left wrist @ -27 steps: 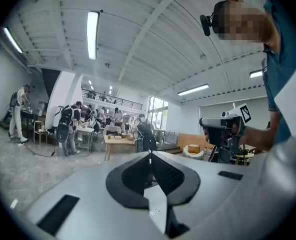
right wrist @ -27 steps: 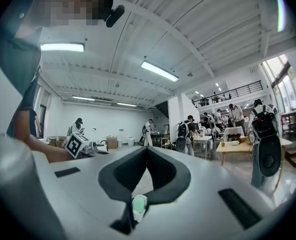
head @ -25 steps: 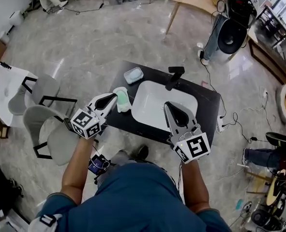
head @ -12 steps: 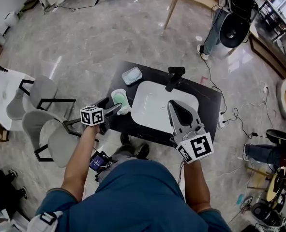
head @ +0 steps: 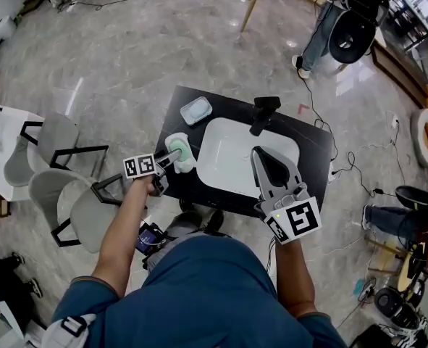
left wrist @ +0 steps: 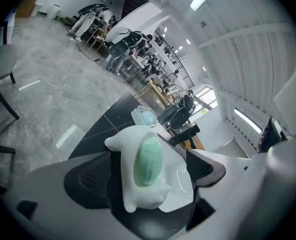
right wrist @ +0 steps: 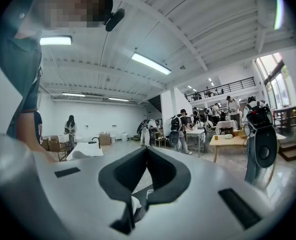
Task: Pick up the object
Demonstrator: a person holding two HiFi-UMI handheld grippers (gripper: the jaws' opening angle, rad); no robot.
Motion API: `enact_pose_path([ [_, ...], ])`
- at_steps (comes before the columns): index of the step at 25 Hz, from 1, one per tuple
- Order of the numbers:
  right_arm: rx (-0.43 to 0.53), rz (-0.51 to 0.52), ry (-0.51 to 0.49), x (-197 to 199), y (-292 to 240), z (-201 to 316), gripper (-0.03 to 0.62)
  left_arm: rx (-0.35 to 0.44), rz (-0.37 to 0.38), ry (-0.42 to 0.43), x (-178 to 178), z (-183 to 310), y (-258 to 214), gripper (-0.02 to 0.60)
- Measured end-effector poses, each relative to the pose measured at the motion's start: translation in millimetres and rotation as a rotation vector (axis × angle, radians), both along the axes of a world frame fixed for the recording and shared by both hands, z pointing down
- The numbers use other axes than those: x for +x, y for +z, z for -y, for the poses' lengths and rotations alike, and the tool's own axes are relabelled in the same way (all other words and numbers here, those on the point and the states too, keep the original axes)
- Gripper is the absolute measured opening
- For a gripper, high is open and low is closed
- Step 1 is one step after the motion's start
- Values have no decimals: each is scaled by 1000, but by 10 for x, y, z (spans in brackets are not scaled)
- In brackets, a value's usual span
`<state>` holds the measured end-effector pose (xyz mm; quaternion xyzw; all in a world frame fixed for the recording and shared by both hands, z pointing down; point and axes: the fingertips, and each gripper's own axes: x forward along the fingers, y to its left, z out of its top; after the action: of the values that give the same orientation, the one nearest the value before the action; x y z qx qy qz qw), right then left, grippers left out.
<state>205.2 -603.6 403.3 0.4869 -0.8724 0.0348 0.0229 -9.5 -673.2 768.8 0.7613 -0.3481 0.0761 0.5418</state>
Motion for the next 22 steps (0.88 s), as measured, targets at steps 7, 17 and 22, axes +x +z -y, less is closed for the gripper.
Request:
enact_pose_path([
  [7, -12, -1, -7, -154, 39, 200, 14, -45, -11, 29, 100, 91, 196, 454],
  [17, -50, -13, 11, -194, 203, 362, 13, -45, -45, 64, 236, 171, 293, 453],
  [22, -62, -21, 17, -209, 257, 391, 13, -14, 39, 137, 310, 171, 335, 449],
])
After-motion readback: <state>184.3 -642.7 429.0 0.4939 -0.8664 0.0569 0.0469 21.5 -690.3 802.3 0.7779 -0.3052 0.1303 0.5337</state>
